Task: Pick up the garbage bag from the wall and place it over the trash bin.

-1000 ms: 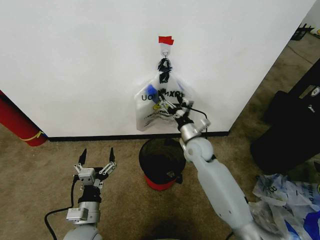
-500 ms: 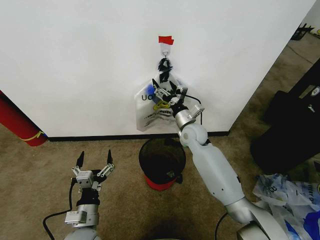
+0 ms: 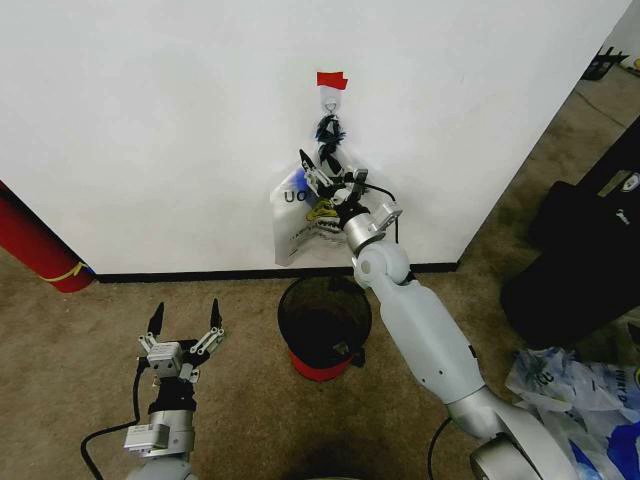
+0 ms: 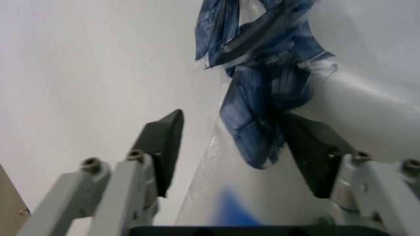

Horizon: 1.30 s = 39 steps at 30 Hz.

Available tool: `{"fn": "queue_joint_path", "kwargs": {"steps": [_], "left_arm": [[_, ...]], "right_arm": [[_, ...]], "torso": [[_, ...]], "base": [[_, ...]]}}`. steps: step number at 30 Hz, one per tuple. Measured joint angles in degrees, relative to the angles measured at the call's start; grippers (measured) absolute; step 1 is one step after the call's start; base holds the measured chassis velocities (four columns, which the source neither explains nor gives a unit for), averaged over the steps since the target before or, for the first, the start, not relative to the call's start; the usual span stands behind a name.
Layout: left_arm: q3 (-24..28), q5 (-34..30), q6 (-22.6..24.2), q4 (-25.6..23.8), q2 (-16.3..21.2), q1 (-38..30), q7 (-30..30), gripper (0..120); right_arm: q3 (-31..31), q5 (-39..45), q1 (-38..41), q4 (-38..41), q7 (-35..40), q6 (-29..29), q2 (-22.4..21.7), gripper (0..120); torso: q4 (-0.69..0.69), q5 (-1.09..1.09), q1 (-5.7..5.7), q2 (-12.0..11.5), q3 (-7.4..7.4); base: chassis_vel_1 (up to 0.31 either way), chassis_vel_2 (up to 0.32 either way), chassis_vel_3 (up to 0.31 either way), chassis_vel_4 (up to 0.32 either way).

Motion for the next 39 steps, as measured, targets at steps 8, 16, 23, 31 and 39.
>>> {"fn": "queue_joint_path", "kwargs": {"steps": [8, 16, 23, 31, 39], "left_arm": [[0.38, 0.0, -0.34, -0.21, -0.01, 0.62, 0.33, 100], [0.84, 0.03, -0.47, -0.13, -0.29, 0.55, 0.45, 100], [1.23, 0.25, -0.47, -0.26, -0.47, 0.75, 0.59, 100], [1.2, 0.26, -0.44, -0.68, -0.41, 0.94, 0.67, 100], [1.21, 0.25, -0.51, -0.86, -0.32, 1.28, 0.71, 100]], "right_arm": [[1.32, -1.68, -1.11, 1.43, 0.65, -0.07, -0.09, 24], [1.82, -2.37, -2.3, 3.12, 0.61, -0.39, -1.08, 0], [2.21, -2.5, -2.82, 3.85, 0.73, -0.55, -1.56, 0], [2.48, -2.98, -4.15, 6.26, 2.14, -1.19, -2.11, 0], [2.72, -6.63, -7.14, 9.49, 2.27, -1.52, -2.54, 5]], "torso": [[0.0, 0.01, 0.0, 0.0, 0.0], [0.0, 0.01, 0.0, 0.0, 0.0], [0.0, 0.0, 0.0, 0.0, 0.0], [0.0, 0.0, 0.0, 0.0, 0.0], [0.0, 0.01, 0.0, 0.01, 0.0]], "base": [[0.0, 0.0, 0.0, 0.0], [0.0, 0.0, 0.0, 0.0], [0.0, 0.0, 0.0, 0.0], [0.0, 0.0, 0.0, 0.0], [0.0, 0.0, 0.0, 0.0]]}}
